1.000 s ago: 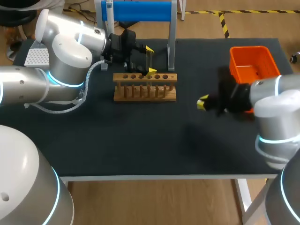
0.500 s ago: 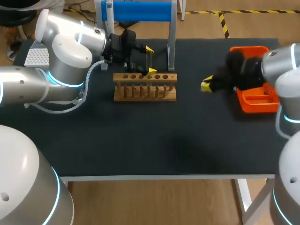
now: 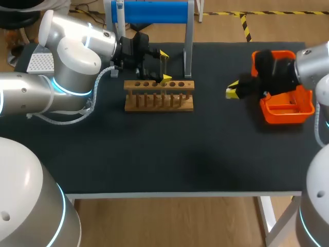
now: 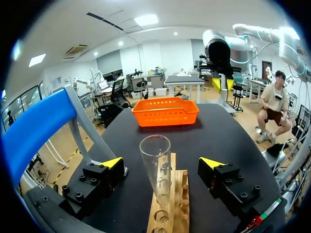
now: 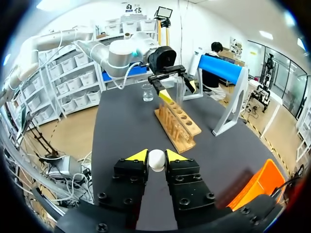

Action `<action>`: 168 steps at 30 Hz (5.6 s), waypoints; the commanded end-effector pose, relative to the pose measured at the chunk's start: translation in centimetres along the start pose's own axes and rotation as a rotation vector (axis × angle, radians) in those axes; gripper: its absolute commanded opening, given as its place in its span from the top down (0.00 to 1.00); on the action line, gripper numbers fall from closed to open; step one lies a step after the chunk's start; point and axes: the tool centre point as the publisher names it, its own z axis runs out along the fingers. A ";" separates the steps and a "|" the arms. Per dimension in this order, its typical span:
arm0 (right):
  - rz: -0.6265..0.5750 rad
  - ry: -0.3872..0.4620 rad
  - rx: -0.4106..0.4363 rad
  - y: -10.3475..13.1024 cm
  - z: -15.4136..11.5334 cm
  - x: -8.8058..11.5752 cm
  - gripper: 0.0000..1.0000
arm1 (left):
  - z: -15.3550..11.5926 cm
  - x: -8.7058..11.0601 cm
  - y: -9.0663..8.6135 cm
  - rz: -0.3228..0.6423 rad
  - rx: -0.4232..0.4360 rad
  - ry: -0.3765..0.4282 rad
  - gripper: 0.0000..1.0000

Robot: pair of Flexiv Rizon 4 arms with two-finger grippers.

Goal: Invert the test tube, pick up the pipette, mount the tip to pipette, aspirate from beaker and dispense into the tube, eject the tip, return the pipette, and cap with the stopper.

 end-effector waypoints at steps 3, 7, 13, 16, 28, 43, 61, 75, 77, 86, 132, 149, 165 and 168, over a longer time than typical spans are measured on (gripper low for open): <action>-0.048 0.013 -0.001 2.9 1.4 -1.6 1.00 | 0.1 0.1 0.1 0.002 0.004 -0.003 0.00; -0.072 0.031 0.008 6.1 3.5 -3.2 1.00 | 0.1 0.1 0.1 0.002 0.004 -0.003 0.00; -0.071 0.056 0.076 10.8 6.6 -5.4 1.00 | 0.1 0.1 0.1 0.002 0.004 -0.003 0.00; -0.053 0.060 0.127 12.6 8.3 -6.3 1.00 | 0.1 0.1 0.1 0.002 0.004 -0.003 0.00; -0.053 0.031 0.151 15.4 10.6 -6.8 1.00 | 0.1 0.1 0.1 0.002 0.004 -0.003 0.00; -0.053 0.031 0.151 15.4 10.6 -6.8 1.00 | 0.1 0.1 0.1 0.002 0.004 -0.003 0.00; -0.061 0.034 0.124 17.4 14.2 -6.4 1.00 | 0.1 0.1 0.1 0.002 0.004 -0.003 0.00; -0.048 0.034 0.123 17.2 15.1 -6.4 1.00 | 0.1 0.1 0.1 0.002 0.004 -0.003 0.00; -0.047 0.033 0.125 17.1 15.1 -6.4 1.00 | 0.1 0.1 0.1 0.002 0.004 -0.003 0.00; -0.040 0.025 0.129 16.9 15.3 -6.7 1.00 | 0.1 0.1 0.1 0.002 0.004 -0.003 0.00; -0.018 0.028 0.136 16.3 15.9 -6.7 1.00 | 0.1 0.1 0.1 0.002 0.004 -0.003 0.00; -0.006 0.016 0.156 15.4 16.3 -6.9 0.00 | 0.1 0.1 0.1 0.002 0.004 -0.003 0.00; 0.034 0.051 0.060 15.9 15.1 -7.9 0.00 | 0.1 0.1 0.1 0.002 0.004 -0.003 0.00; 0.014 0.078 0.017 16.0 14.6 -7.9 0.00 | 0.1 0.1 0.1 0.002 0.004 -0.003 0.00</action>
